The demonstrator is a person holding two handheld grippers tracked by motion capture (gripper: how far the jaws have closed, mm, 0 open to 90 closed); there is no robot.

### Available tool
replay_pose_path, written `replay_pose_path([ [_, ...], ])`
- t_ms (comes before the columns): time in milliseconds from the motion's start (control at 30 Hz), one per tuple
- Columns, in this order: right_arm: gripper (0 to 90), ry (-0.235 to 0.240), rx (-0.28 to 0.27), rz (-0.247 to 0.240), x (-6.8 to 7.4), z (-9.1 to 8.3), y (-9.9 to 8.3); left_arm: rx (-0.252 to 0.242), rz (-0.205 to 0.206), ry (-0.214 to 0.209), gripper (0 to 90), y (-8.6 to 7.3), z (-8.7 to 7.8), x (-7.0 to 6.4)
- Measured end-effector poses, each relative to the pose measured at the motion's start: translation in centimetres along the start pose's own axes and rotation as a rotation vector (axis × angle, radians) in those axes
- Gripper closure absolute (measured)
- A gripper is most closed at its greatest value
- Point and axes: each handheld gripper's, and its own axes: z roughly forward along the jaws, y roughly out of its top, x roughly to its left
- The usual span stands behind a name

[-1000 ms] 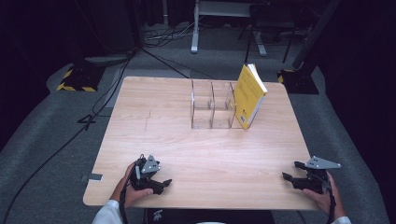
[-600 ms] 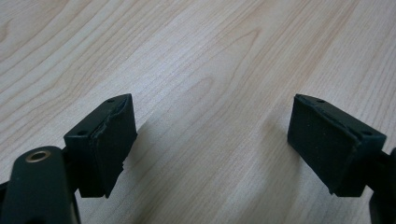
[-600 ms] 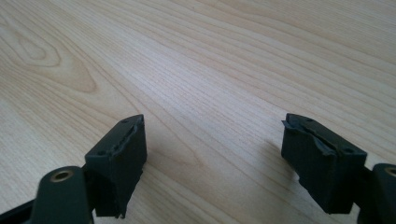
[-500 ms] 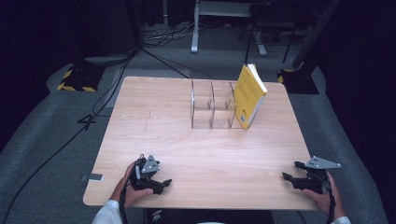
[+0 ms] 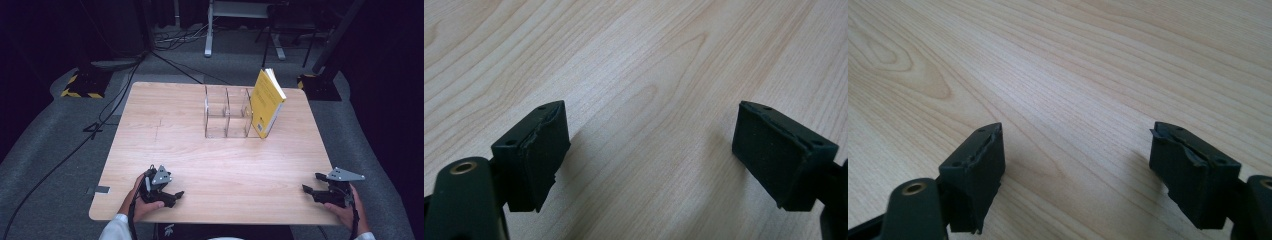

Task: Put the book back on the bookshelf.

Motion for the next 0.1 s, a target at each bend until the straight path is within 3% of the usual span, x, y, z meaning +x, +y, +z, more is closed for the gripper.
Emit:
replay_pose_path([
  [100, 22.8, 0.000, 0.000, 0.001, -0.01, 0.00, 0.00, 0.000, 0.002, 0.002, 15.9, 0.03, 0.02, 0.05],
])
